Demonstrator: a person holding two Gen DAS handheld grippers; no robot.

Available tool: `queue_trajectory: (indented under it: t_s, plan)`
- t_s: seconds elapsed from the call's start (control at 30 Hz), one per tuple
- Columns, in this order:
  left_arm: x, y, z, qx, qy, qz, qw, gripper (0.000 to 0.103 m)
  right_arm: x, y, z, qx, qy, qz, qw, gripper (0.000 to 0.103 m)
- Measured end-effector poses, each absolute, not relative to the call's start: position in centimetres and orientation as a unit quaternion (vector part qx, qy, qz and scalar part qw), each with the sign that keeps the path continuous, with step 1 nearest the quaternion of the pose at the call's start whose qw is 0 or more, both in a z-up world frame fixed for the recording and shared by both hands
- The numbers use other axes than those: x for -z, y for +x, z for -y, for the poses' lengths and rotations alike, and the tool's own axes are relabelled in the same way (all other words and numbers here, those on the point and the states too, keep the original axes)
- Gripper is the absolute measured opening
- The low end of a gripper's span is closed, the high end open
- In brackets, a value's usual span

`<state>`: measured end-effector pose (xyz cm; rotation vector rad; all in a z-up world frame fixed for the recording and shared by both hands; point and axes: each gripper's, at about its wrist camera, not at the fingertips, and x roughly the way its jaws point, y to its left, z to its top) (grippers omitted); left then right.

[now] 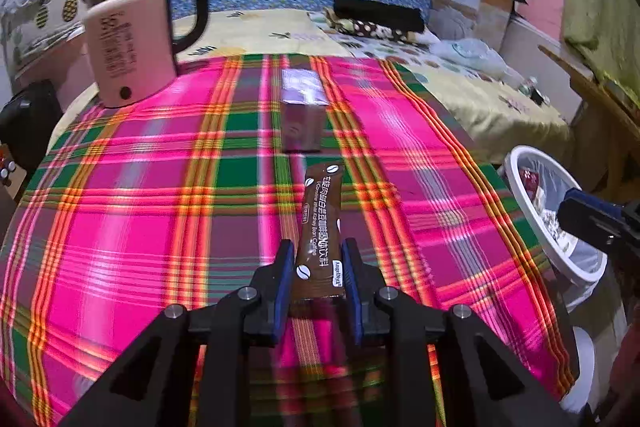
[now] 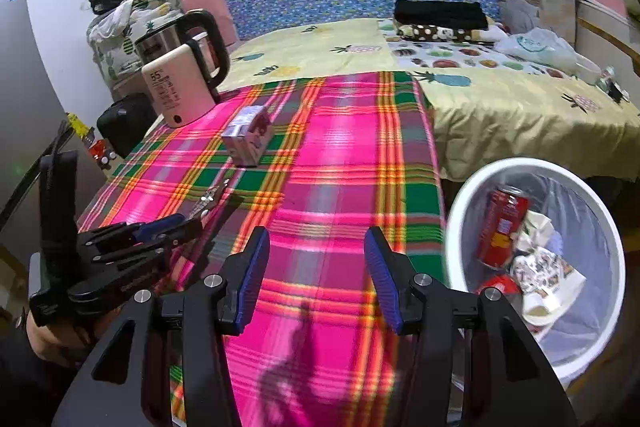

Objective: Collect trash
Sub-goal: 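Grasp the brown coffee stick packet with the left tool while the right grasps the purple-white milk box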

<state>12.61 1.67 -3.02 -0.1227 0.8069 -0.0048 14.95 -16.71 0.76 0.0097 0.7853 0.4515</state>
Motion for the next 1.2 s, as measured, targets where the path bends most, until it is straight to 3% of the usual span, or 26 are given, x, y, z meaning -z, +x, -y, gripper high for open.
queue_trajectory:
  t_s: [1.2]
  plan:
    - [2.7, 13.8, -12.4, -0.074, -0.123, -0.361, 0.922, 0.025, 1.8, 23.9, 4.9, -0.239, -0.033, -0.408, 0.88, 0.051]
